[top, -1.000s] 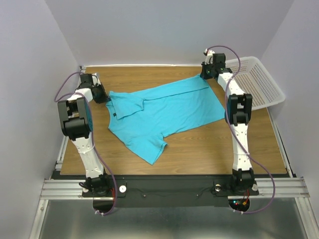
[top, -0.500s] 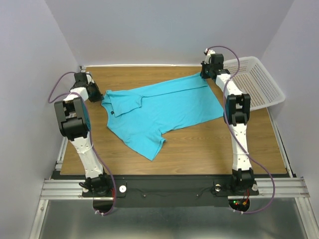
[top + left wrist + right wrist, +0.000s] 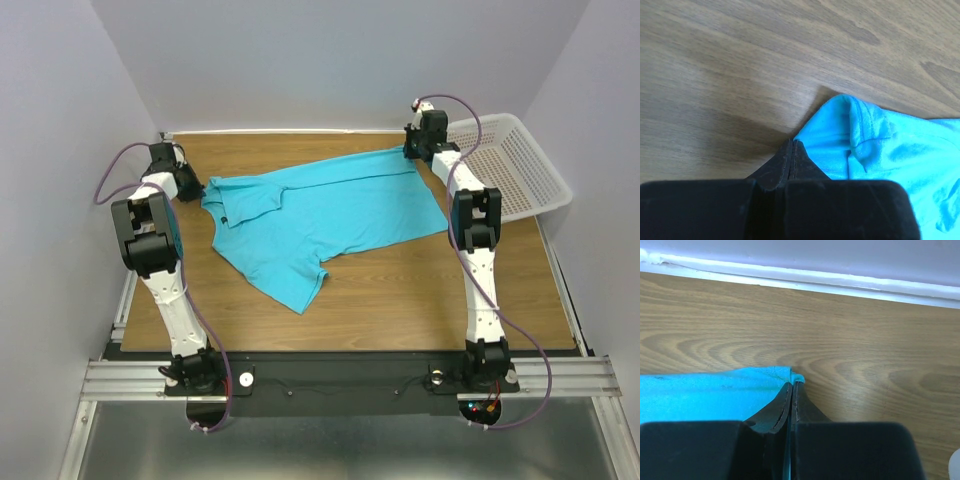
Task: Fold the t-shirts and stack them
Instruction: Fold the tshirt
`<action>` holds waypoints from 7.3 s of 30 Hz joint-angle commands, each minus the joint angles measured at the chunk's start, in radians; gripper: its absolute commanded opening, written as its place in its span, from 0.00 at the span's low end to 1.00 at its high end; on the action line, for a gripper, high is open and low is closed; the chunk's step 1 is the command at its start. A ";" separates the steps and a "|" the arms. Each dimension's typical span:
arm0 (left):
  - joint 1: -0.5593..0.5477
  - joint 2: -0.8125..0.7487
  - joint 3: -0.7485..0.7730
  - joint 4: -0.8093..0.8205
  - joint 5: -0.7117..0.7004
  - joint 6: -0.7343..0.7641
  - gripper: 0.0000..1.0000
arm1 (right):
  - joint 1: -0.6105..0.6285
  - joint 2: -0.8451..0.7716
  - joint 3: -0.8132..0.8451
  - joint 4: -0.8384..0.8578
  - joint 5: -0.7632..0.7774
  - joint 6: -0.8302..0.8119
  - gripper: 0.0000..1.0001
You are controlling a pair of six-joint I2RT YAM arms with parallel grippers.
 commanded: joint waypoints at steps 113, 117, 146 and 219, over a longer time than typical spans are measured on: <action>0.049 -0.825 -0.836 0.400 0.228 -0.185 0.52 | 0.639 -0.100 -0.143 -0.053 -0.388 -1.160 0.41; 0.050 -0.821 -0.836 0.400 0.234 -0.185 0.52 | 0.639 -0.109 -0.172 -0.056 -0.396 -1.175 0.31; 0.050 -0.423 -0.485 0.388 0.243 -0.216 0.24 | 0.638 -0.150 -0.149 -0.061 -0.411 -1.123 0.04; 0.016 0.169 0.147 0.168 0.245 -0.230 0.17 | 0.541 -0.244 -0.149 -0.090 -0.513 -0.990 0.01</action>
